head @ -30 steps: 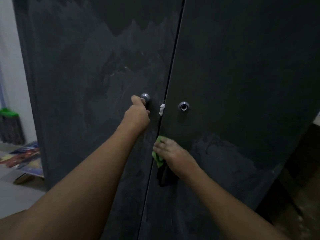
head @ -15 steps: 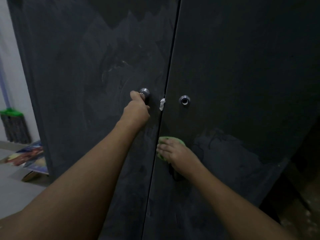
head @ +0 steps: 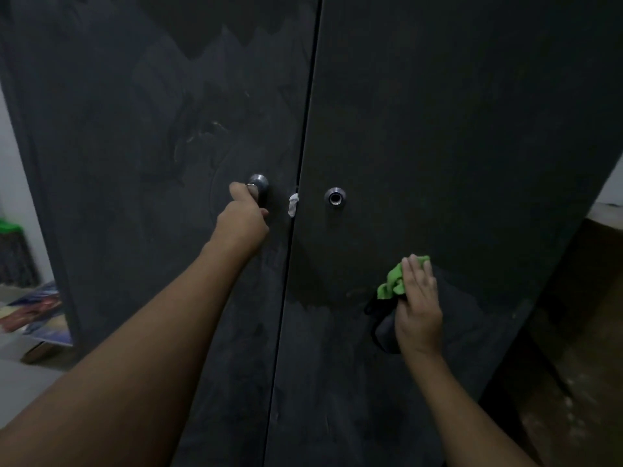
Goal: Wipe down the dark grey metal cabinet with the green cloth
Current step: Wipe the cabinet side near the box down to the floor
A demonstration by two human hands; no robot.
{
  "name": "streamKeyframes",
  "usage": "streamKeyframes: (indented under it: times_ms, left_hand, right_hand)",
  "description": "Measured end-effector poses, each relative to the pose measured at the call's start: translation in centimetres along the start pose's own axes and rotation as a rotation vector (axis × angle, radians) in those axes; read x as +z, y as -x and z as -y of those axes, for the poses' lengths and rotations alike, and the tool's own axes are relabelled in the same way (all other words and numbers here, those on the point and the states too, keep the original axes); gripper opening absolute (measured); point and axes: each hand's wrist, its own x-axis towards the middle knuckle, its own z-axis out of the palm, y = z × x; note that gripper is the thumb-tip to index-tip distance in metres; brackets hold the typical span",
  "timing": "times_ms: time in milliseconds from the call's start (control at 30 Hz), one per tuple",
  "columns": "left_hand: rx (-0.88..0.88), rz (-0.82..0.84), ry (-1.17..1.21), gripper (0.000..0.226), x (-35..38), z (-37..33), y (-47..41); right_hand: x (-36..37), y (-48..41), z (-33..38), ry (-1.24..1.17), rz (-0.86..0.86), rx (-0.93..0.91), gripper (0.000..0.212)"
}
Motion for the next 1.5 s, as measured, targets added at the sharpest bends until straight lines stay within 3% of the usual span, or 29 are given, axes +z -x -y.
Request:
streamKeyframes:
  times_ms: [133, 200, 300, 400, 500, 567, 700, 767, 900, 1000, 1067, 1167, 1267, 1367, 1500]
  left_hand:
    - [-0.01, 0.002, 0.001, 0.043, 0.2, -0.1, 0.0]
    - [-0.009, -0.006, -0.003, 0.043, 0.2, 0.0, 0.0]
    - [-0.008, -0.009, 0.001, 0.045, 0.3, 0.0, 0.1]
    - [0.014, -0.027, 0.024, 0.041, 0.6, 0.2, 0.3]
    - [0.063, -0.084, 0.025, 0.034, 1.1, 0.4, 1.1]
    - [0.059, -0.132, 0.006, 0.036, 1.4, 0.1, 1.8]
    - [-0.029, -0.194, -0.19, 0.088, 3.9, -2.4, 4.4]
    - [0.117, -0.196, -0.262, 0.099, 6.2, -4.3, 6.7]
    - [0.523, -0.067, -0.352, 0.083, 10.5, -7.4, 8.2]
    - [0.74, -0.058, -0.553, 0.085, 13.0, -8.2, 6.6]
    - [0.825, -0.05, -0.64, 0.087, 14.5, -8.1, 5.5]
    - [0.882, -0.052, -0.709, 0.091, 16.4, -7.4, 4.5]
    - [0.892, -0.085, -0.682, 0.092, 17.7, -6.7, 4.5]
    - [0.902, -0.143, -0.666, 0.096, 18.7, -6.2, 4.8]
    - [0.88, -0.146, -0.61, 0.098, 19.4, -6.0, 5.0]
  right_hand:
    - [-0.4, -0.4, 1.9, -0.203, -0.06, 0.245, 0.078]
    - [-0.1, -1.1, 2.9, -0.2, 0.013, 0.087, 0.074]
    - [0.1, -1.8, 2.3, -0.066, 0.218, -0.342, 0.056]
    - [-0.8, -2.6, -0.3, 0.072, 0.212, -0.55, 0.044]
    - [-2.3, -1.9, -3.2, 0.035, 0.069, -0.295, 0.044]
    - [-2.8, -1.1, -4.2, -0.011, 0.02, -0.067, 0.059]
    - [-3.6, 0.2, -4.9, -0.109, -0.054, 0.247, 0.079]
    - [-3.8, 1.0, -4.9, -0.142, -0.111, 0.396, 0.086]
    - [-3.4, 2.4, -4.9, -0.259, -0.244, 0.647, 0.083]
    - [-3.6, 1.3, -4.9, -0.357, -0.404, 0.843, 0.078]
    - [-4.0, 0.1, -4.9, -0.336, -0.409, 0.725, 0.076]
    - [-4.7, -0.9, -6.2, -0.206, -0.261, 0.325, 0.075]
    - [-5.2, -0.6, -9.5, -0.054, -0.183, 0.094, 0.064]
    - [-5.7, 0.4, -12.9, 0.104, -0.168, 0.031, 0.063]
    - [-6.1, 2.1, -15.0, 0.069, -0.243, 0.177, 0.072]
